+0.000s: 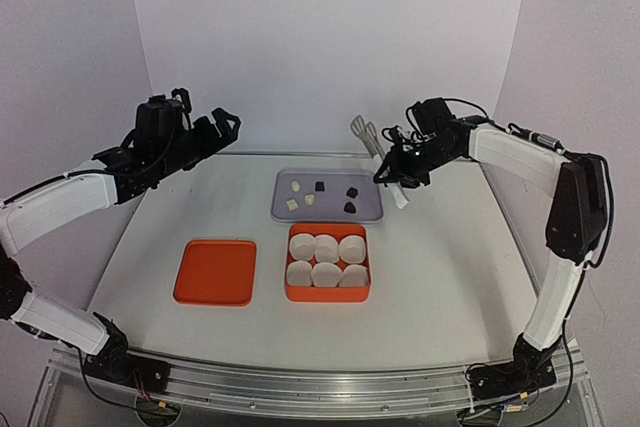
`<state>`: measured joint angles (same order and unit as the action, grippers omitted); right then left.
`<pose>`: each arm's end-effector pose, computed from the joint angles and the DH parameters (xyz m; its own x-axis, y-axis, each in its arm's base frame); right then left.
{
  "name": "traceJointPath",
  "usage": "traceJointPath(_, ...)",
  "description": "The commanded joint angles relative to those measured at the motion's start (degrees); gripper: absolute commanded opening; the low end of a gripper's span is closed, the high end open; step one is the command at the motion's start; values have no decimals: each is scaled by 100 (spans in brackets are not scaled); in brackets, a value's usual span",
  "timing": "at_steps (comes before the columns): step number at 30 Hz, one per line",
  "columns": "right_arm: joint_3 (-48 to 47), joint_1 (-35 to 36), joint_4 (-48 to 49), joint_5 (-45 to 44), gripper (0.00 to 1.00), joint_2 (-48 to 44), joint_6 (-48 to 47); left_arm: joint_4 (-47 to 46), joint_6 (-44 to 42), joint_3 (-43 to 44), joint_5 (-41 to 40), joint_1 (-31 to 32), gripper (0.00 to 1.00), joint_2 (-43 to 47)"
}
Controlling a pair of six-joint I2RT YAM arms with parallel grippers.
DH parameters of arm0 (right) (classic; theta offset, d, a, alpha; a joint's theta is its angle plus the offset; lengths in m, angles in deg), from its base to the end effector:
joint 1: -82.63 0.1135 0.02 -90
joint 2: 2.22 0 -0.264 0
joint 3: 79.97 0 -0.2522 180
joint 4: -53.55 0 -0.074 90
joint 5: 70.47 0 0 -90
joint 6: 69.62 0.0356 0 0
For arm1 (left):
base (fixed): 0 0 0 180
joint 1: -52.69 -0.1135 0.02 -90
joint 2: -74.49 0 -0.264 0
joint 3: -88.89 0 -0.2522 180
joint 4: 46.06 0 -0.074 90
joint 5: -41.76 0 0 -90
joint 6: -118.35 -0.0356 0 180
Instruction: Pack the chocolate
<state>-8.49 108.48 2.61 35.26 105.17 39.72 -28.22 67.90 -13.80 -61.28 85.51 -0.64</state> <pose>0.3746 0.1922 0.2877 -0.8398 -0.0527 -0.5403 -0.3169 0.8557 0.4091 0.2640 -0.1607 0.3489 -0.3949 -0.4835 -0.7812 0.1219 0.8152 -0.5662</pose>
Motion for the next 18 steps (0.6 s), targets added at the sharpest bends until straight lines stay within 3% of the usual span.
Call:
traceJointPath(1,-710,43,-2102,-1380,32,236,-1168,676,-218,12,-699,-3,100,-137)
traceJointPath(5,-876,46,-2312,-1766,34,306,-1294,827,-180,62,-873,-11,100,-380)
traceJointPath(11,-1271,43,-2507,-1618,35,507,-1785,861,-302,264,-952,-21,100,-745)
traceJointPath(15,-1634,78,-2811,-1471,35,812,-2479,1004,-367,430,-1081,-99,100,-973)
traceJointPath(18,-1794,166,-2861,-1913,36,1003,-3107,1083,-338,459,-1034,-221,100,-1110)
